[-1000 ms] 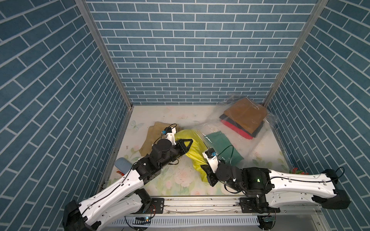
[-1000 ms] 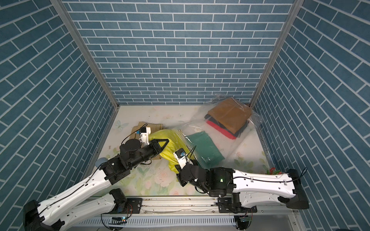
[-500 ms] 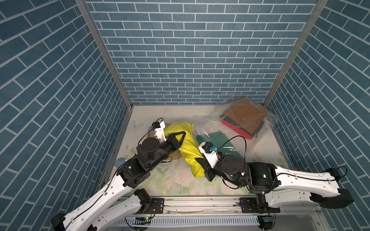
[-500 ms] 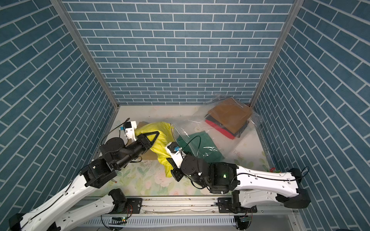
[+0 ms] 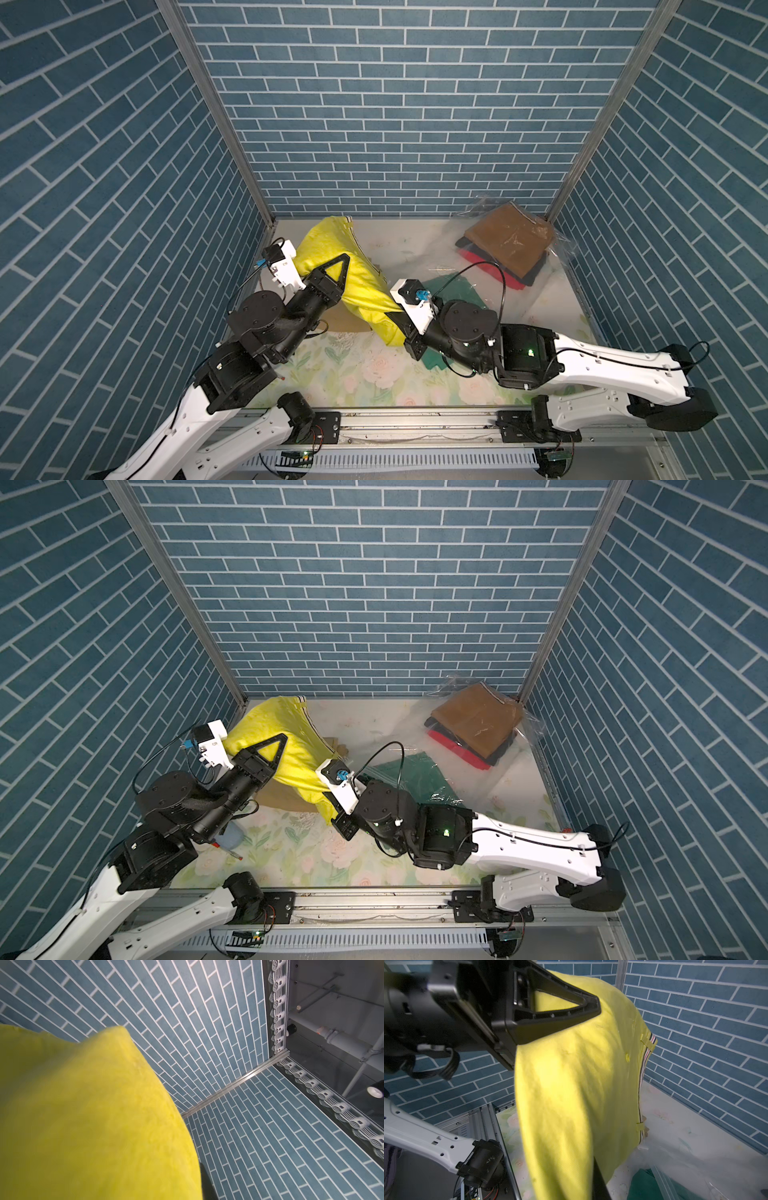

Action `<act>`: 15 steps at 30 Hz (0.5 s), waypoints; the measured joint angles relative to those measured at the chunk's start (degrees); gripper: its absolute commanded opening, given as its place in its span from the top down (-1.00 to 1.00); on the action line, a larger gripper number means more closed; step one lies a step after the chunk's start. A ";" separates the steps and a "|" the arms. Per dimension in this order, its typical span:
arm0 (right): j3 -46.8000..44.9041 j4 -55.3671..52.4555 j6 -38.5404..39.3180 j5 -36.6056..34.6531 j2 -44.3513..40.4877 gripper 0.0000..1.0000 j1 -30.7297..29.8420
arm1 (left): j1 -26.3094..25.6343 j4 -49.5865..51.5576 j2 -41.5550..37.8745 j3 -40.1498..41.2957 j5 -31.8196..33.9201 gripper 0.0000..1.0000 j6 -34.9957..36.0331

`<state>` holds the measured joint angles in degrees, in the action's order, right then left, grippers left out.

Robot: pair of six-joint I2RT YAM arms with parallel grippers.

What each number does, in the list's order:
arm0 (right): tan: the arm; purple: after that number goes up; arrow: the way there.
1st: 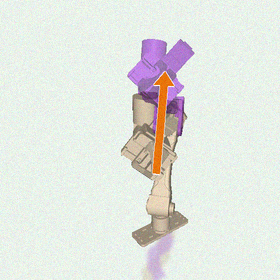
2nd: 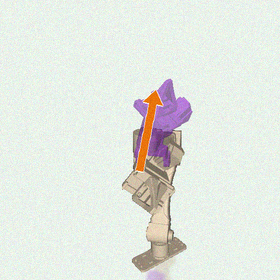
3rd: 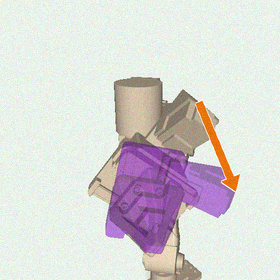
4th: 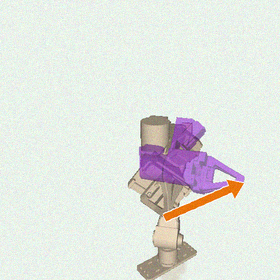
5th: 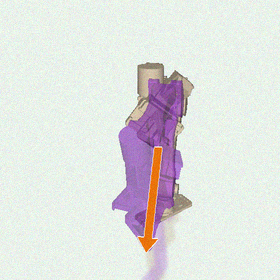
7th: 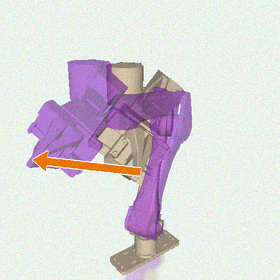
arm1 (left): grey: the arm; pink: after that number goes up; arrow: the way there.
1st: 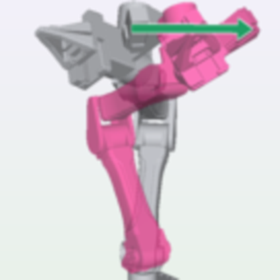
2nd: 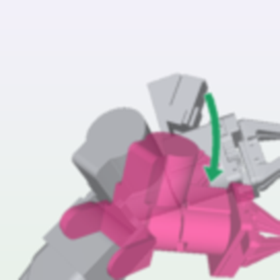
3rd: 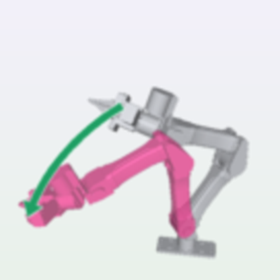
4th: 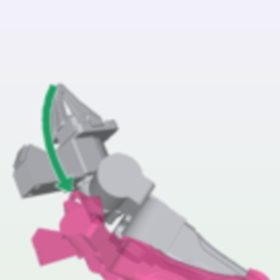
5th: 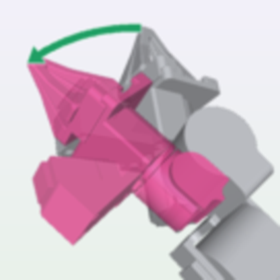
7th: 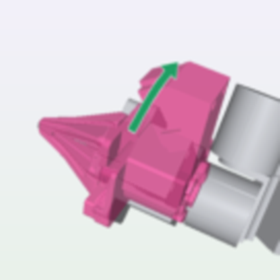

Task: Take the trousers out of the vacuum bag
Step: Place the trousers at the center of the board.

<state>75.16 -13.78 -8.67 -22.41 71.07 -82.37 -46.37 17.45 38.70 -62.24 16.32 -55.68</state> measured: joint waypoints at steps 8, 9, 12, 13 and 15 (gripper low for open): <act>1.14 0.44 2.19 8.35 2.32 1.00 9.51 | 0.24 3.28 5.57 -3.93 5.86 1.00 4.31; 1.75 0.42 2.67 8.63 2.84 1.00 10.16 | 0.35 3.34 6.27 -4.57 6.25 1.00 4.87; 4.28 -0.09 3.80 9.18 4.74 1.00 12.44 | 0.85 3.26 8.72 -6.82 7.26 1.00 6.78; 5.14 -0.35 4.28 9.31 5.33 1.00 13.14 | 1.20 3.19 9.55 -7.52 7.43 1.00 7.34; 6.78 -0.72 5.18 9.60 6.54 1.00 14.58 | 2.56 2.45 11.08 -8.37 7.10 1.00 8.15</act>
<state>81.93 -14.50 -3.49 -12.82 77.60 -67.79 -43.81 19.90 49.78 -70.61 23.42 -47.53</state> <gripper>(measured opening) 0.114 0.139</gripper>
